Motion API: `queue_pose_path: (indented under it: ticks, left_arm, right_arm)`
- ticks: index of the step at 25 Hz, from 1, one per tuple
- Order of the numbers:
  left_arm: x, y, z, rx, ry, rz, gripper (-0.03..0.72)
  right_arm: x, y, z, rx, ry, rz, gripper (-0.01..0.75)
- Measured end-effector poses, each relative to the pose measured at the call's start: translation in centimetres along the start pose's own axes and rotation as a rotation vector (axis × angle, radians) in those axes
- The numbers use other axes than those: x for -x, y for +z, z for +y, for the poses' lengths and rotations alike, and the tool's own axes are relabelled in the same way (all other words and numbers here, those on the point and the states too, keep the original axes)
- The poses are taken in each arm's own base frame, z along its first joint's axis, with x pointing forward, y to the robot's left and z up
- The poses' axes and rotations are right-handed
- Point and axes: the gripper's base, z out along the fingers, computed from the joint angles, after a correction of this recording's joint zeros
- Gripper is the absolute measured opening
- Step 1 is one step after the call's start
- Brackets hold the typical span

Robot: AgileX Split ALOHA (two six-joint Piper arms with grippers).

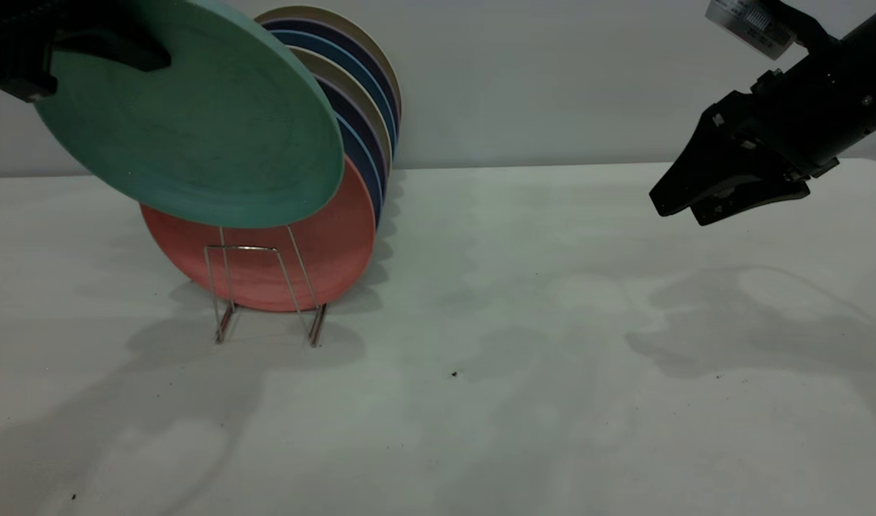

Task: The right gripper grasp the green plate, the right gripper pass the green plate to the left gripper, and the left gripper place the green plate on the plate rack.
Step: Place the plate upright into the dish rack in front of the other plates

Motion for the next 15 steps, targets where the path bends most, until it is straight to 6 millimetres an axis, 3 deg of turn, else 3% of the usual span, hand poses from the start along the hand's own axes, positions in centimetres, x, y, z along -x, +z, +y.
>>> queue_pose_path:
  ticks: [6,15]
  left_arm:
    - [-0.2,0.5,0.0,0.002,-0.008,0.005,0.143]
    - [-1.0,3.0,-0.8,-0.047,-0.024,0.027,0.143]
  right_arm:
    - [-0.1,0.0,0.0,-0.005,-0.011,0.011,0.561]
    - [-0.1,0.0,-0.1,-0.006,-0.015,0.014,0.56]
